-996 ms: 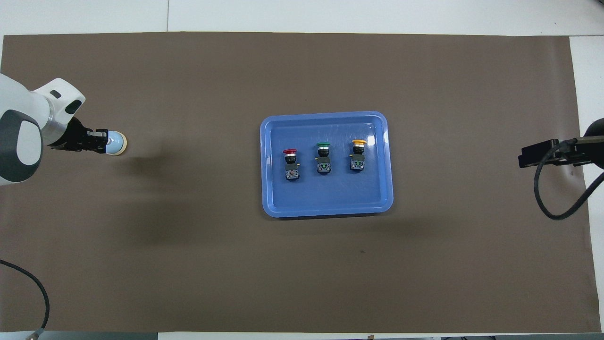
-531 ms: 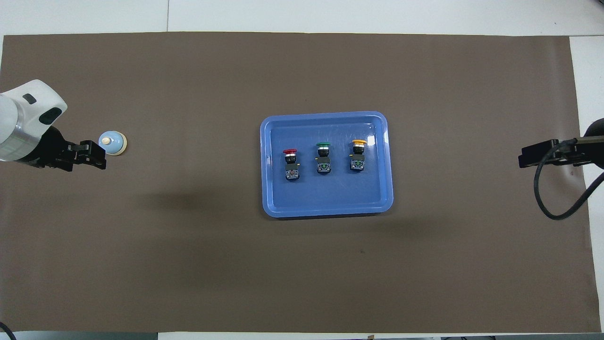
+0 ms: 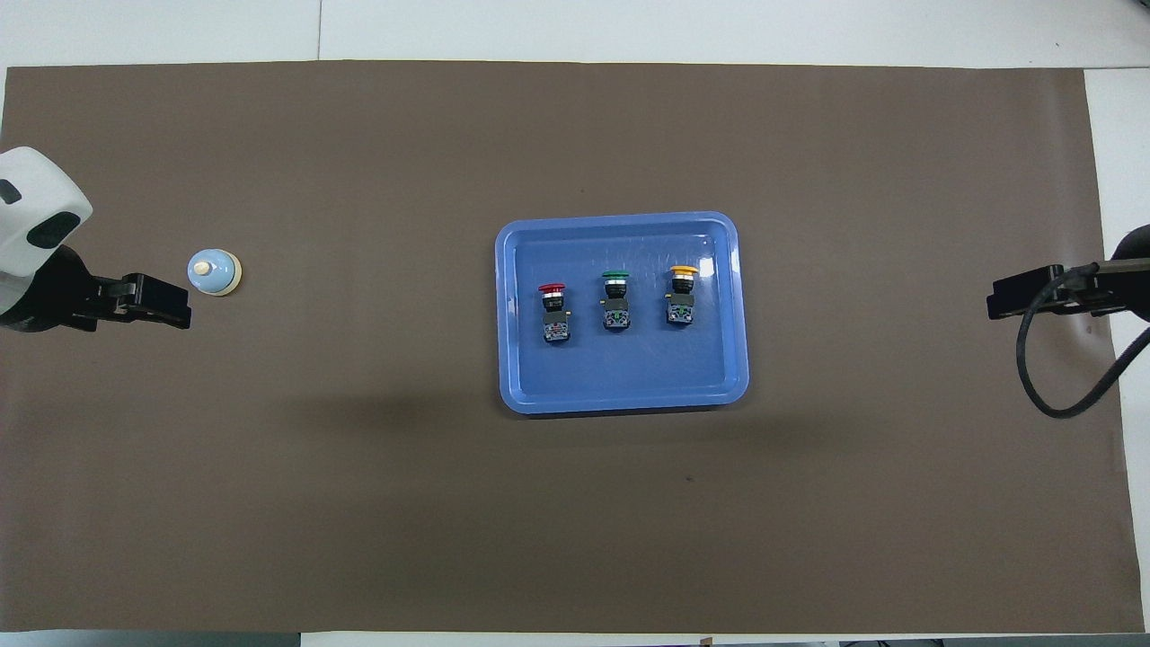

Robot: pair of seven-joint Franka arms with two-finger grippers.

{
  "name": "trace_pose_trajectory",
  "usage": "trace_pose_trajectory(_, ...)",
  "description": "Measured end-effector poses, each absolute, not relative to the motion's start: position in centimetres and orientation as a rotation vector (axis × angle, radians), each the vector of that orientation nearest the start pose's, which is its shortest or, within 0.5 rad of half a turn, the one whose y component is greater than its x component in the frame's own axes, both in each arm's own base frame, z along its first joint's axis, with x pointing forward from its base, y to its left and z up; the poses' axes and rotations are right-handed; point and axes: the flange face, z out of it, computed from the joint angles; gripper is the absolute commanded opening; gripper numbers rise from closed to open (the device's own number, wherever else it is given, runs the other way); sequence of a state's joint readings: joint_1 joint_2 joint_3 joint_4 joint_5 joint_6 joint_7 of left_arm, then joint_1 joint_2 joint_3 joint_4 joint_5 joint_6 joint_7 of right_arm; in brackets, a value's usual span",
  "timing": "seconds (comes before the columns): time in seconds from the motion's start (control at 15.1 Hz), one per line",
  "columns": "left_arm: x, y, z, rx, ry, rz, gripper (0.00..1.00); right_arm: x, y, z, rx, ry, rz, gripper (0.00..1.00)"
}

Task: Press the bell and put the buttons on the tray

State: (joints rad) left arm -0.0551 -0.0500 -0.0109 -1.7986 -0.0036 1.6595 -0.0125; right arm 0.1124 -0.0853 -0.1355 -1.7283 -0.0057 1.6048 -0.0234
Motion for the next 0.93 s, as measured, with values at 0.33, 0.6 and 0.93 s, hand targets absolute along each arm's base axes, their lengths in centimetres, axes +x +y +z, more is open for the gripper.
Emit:
trace_pose_trajectory(0.33, 53.7, -3.7, 56.6, -3.137, 0.087, 0.142, 1.0, 52.8, -1.6, 59.9, -3.134, -0.002, 0.061, 1.0)
trace_pose_trajectory(0.6, 53.9, -4.8, 58.2, -3.133, 0.123, 0.129, 1.0, 52.8, -1.6, 59.9, -3.134, -0.002, 0.061, 1.0)
trace_pose_trajectory(0.93, 53.8, -5.5, 59.0, -3.131, 0.144, 0.119, 1.0, 52.8, -1.6, 59.9, -3.134, -0.002, 0.061, 1.0)
